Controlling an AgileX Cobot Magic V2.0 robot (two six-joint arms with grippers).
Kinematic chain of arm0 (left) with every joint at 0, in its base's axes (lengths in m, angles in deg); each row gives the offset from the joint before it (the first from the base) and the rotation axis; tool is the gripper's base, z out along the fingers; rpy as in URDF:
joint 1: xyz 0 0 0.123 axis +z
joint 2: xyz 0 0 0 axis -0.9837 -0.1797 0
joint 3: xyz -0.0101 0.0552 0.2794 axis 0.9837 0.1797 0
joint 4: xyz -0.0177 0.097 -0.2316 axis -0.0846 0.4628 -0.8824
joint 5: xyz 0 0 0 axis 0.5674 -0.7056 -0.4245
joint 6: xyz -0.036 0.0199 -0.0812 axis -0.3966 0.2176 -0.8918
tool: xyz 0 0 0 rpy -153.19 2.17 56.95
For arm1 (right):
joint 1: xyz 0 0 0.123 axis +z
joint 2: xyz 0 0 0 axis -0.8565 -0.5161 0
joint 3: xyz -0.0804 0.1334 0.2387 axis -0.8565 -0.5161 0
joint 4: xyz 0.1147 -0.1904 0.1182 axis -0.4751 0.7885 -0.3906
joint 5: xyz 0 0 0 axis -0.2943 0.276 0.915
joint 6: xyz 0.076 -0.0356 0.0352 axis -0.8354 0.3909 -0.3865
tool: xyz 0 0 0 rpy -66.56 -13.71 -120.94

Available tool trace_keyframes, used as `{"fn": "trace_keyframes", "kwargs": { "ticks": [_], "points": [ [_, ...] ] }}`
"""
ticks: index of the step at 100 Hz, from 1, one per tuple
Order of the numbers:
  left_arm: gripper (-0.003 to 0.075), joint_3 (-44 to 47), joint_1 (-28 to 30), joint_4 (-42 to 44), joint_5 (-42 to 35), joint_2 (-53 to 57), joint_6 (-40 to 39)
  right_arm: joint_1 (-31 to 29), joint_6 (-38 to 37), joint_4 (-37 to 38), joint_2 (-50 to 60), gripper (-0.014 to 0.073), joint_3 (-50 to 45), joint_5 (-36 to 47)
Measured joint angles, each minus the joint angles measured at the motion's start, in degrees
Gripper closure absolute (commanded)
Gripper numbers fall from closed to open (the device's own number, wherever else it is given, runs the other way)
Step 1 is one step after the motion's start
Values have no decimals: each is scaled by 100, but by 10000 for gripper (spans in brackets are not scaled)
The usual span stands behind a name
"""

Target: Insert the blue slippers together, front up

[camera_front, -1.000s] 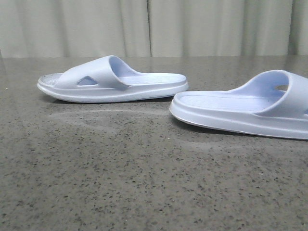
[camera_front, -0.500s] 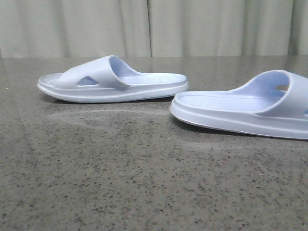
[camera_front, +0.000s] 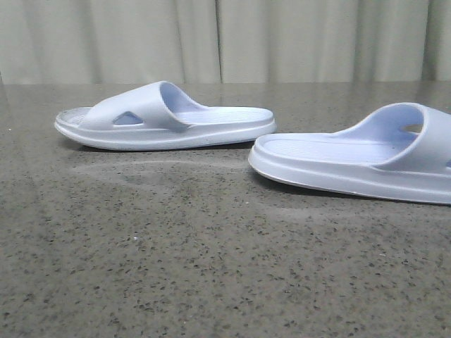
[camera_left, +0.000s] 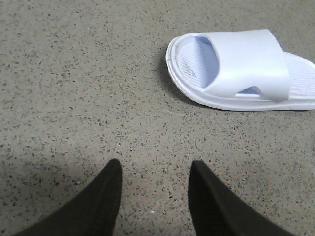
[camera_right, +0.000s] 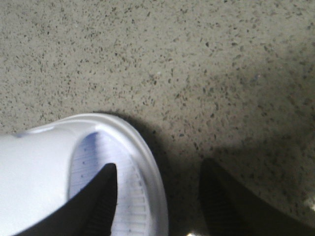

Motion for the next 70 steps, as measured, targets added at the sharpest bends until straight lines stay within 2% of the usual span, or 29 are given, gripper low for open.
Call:
{"fn": "trace_keyframes", "kwargs": {
  "ticks": [20, 27, 34, 46, 70],
  "points": [
    [439, 0, 0, -299, 0, -165, 297, -445, 818, -664, -621, 277, 189, -648],
    [439, 0, 0, -409, 0, -232, 402, -472, 1030, -849, -791, 316, 255, -843],
    [439, -14, 0, -513, 0, -320, 506, -482, 1227, -1010, -926, 426, 284, -1004],
    [439, -72, 0, -720, -13, -528, 693, -482, 1365, -1111, -1108, 704, 284, -1211],
    [439, -595, 0, -942, 20, -1239, 959, -482, 1409, -1161, -1143, 697, 284, -1277]
  ]
}}
